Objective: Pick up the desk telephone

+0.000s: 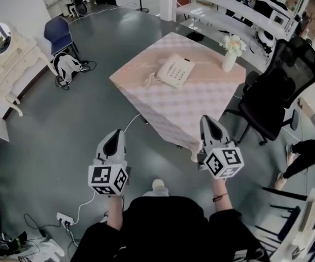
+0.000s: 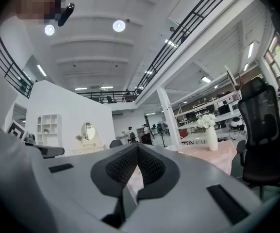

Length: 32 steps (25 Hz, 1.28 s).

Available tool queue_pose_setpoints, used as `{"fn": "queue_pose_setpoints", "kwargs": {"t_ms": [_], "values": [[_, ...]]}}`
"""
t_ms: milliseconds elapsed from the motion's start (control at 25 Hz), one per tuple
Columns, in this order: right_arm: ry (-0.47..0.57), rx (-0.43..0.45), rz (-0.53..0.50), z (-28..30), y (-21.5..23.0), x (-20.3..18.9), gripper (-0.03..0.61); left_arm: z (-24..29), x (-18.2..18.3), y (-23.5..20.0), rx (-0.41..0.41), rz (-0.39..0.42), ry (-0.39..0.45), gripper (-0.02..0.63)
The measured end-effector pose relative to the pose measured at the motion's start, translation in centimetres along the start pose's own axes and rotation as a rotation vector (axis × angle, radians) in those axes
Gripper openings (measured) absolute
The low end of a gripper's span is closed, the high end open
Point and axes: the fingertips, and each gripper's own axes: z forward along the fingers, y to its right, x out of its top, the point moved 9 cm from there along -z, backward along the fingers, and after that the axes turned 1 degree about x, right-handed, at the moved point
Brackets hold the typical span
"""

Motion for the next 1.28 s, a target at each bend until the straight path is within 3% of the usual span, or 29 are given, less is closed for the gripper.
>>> {"fn": "queue_pose_setpoints", "kwargs": {"t_ms": [720, 1040, 1280], "values": [[-0.036, -0.056, 0.006, 9.6, 1.7, -2.5, -0.008, 11.2, -1.4, -5.1, -0.111, -0.043, -0.057, -0.002], [-0.037, -0.089, 0.029, 15.8, 4.9, -3.0, -0.008, 19.7, -1.2, -7.6, -0.163, -0.068, -0.070, -0.002], [-0.057, -0.131, 0.065, 20.6, 7.8, -2.8, -0.008, 27.0, -1.1, -8.2, -0.247, -0.076, -0.129, -0.002]]}}
